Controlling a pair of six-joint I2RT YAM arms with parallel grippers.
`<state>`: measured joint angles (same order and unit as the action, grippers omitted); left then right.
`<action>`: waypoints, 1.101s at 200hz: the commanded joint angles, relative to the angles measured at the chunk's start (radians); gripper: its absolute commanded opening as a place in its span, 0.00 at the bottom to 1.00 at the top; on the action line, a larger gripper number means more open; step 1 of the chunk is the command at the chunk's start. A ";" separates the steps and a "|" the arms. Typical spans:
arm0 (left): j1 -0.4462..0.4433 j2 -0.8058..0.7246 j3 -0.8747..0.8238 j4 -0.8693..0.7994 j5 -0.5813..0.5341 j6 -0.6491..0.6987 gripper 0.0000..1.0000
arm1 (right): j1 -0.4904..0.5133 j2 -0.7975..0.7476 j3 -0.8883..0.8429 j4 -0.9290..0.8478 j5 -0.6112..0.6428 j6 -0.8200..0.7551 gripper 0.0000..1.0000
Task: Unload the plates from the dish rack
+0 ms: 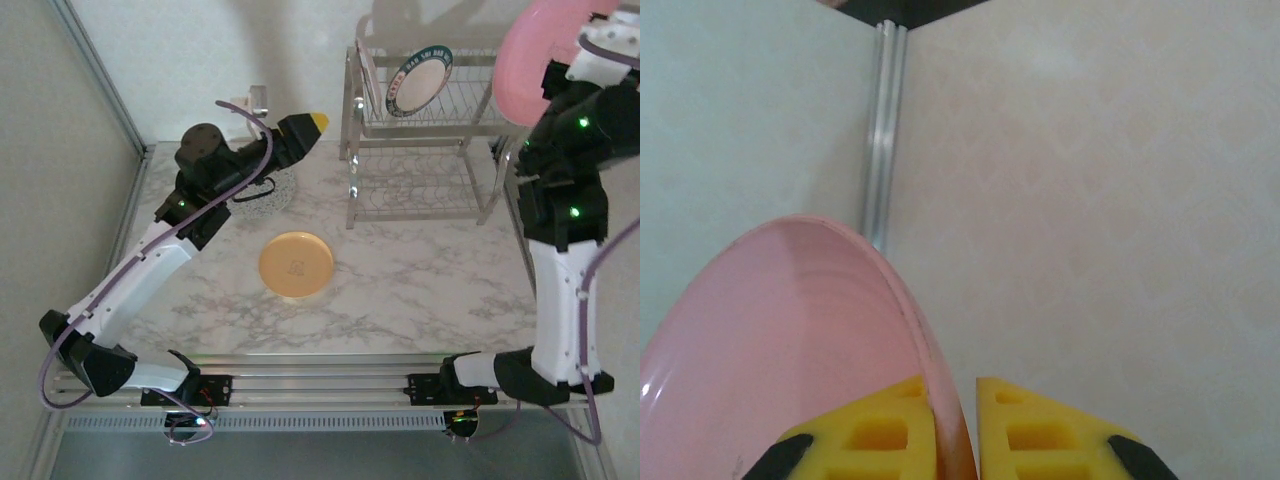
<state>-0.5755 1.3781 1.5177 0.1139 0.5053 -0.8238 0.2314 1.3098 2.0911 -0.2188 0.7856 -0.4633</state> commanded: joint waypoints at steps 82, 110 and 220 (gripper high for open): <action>-0.092 0.130 0.218 -0.196 -0.041 0.152 0.85 | -0.005 -0.141 -0.138 -0.293 -0.543 0.636 0.00; -0.097 0.145 0.238 -0.213 -0.049 0.152 0.82 | -0.005 -0.163 -0.218 -0.273 -0.643 0.731 0.00; -0.102 0.195 0.275 -0.316 -0.083 0.141 0.63 | 0.027 -0.152 -0.366 -0.228 -0.874 0.891 0.00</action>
<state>-0.6674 1.5597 1.7546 -0.1642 0.4454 -0.6941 0.2382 1.1660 1.7424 -0.5190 -0.0242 0.3645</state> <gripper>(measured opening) 0.674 0.131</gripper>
